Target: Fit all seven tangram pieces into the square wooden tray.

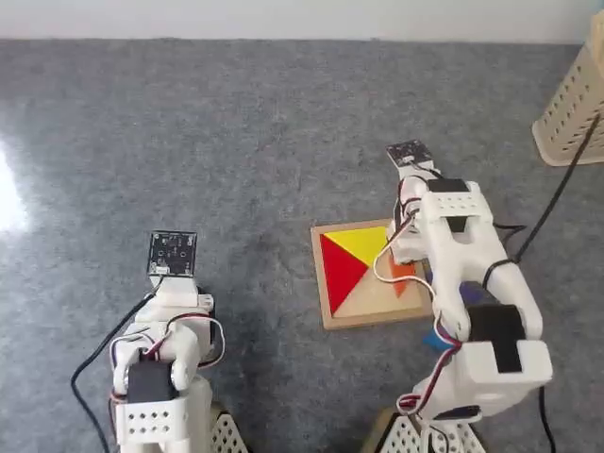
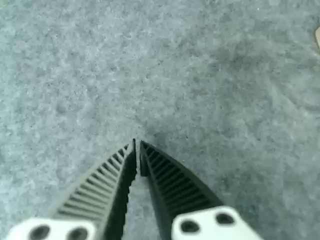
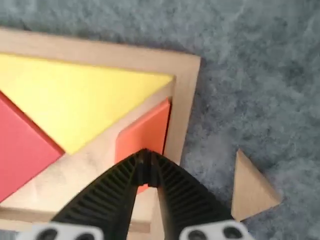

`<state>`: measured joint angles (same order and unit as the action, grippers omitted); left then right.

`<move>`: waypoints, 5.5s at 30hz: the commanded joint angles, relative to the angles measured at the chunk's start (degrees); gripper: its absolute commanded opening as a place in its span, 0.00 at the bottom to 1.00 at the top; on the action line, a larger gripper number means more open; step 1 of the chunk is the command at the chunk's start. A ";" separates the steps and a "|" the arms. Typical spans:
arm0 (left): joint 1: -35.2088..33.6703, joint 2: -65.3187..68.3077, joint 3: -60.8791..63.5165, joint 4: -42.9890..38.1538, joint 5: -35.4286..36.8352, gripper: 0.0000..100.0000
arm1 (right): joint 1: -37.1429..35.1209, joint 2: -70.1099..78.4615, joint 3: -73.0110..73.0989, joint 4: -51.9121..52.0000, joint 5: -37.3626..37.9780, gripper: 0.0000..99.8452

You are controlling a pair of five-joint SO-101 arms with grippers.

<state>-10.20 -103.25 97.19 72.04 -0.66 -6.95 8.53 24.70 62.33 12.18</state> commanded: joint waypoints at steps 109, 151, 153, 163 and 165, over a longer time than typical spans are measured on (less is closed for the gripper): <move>0.00 -0.97 -0.66 0.26 0.35 0.01 | 7.60 3.03 -7.65 11.30 8.00 0.19; 0.00 -0.97 -0.66 0.26 0.35 0.01 | 10.95 5.32 -7.38 11.03 18.37 0.16; 0.00 -0.97 -0.66 0.26 0.35 0.01 | 11.03 6.02 -7.74 11.12 18.20 0.14; 0.00 -0.97 -0.66 0.26 0.35 0.01 | 10.77 -0.22 -12.04 16.92 7.12 0.02; 0.00 -0.97 -0.66 0.26 0.35 0.01 | 10.68 -3.21 -11.96 17.80 5.89 0.02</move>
<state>-10.20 -103.25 97.19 72.04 -0.66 3.60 11.60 15.21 77.98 20.26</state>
